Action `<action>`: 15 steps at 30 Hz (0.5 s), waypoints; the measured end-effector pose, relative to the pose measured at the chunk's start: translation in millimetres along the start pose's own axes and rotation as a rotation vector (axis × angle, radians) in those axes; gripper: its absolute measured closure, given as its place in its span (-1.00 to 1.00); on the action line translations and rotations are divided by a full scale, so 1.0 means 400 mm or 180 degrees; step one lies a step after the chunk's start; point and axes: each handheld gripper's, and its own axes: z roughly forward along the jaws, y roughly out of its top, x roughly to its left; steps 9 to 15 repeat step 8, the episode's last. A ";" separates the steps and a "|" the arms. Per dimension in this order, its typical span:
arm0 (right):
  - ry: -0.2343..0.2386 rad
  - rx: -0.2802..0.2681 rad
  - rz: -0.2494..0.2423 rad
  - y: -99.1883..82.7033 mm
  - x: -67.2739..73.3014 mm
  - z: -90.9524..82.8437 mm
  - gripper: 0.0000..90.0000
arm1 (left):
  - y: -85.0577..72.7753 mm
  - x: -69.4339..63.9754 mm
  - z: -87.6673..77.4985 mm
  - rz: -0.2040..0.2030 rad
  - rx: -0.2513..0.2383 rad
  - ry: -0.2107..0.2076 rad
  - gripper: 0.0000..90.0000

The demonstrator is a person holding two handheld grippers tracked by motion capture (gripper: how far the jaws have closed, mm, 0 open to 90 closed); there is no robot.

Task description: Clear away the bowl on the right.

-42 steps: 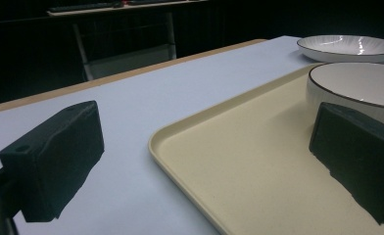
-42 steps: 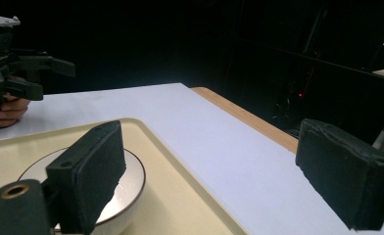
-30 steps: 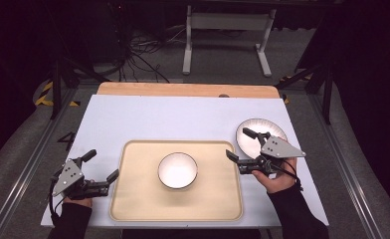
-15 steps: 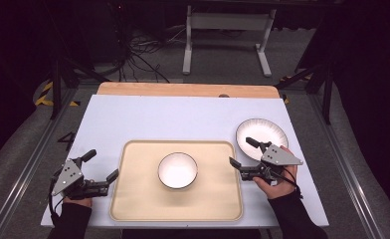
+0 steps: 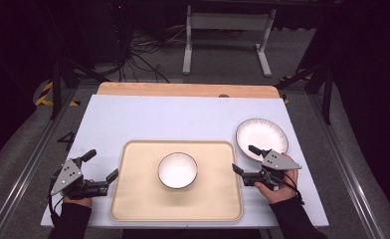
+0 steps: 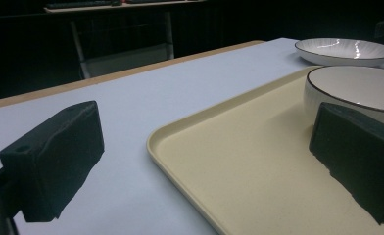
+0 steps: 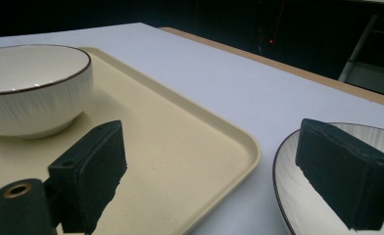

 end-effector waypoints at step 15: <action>0.0016 0.0044 0.0038 -0.007 -0.005 0.007 -0.74 | 0.000 0.000 0.000 0.0004 0.0008 -0.0010 -0.99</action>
